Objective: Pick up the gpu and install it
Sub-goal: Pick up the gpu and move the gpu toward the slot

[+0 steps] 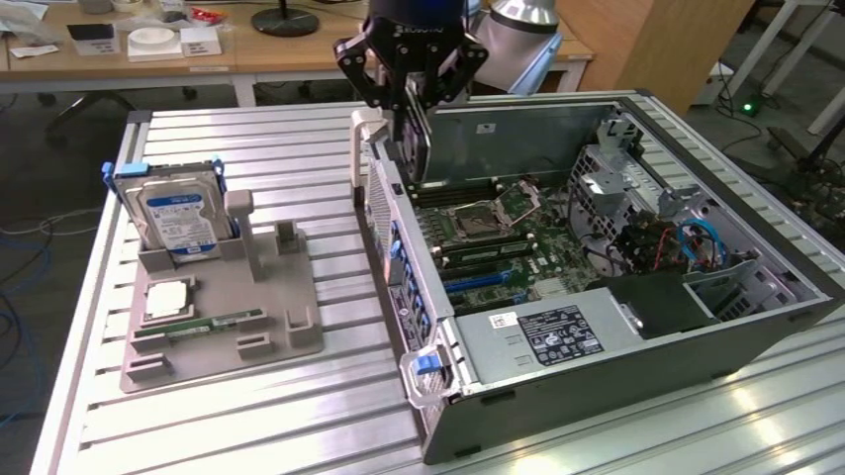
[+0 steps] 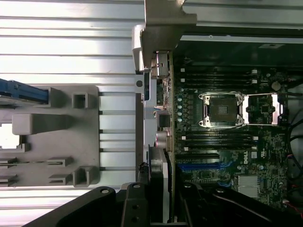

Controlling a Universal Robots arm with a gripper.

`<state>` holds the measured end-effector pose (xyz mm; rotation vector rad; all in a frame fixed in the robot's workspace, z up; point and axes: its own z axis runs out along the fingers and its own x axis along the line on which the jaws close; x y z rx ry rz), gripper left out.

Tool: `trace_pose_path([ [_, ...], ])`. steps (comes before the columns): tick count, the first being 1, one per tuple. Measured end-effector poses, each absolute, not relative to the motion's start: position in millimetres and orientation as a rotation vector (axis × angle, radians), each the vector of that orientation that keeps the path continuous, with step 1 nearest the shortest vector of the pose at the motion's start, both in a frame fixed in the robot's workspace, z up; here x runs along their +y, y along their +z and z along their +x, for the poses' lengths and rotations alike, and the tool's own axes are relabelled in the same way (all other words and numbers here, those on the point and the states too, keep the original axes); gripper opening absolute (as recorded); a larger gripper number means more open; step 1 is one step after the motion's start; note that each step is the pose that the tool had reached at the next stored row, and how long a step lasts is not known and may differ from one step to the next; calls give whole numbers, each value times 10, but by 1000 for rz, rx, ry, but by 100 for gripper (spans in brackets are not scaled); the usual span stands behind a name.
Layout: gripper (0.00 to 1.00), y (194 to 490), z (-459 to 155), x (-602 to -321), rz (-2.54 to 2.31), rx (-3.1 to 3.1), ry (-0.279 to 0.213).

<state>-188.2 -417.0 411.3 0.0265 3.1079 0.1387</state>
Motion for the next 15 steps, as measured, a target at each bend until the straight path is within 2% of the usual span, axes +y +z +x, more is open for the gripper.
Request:
trace_pose_path([
  [15,28,4114,-1779,-4170,27,3108,139],
])
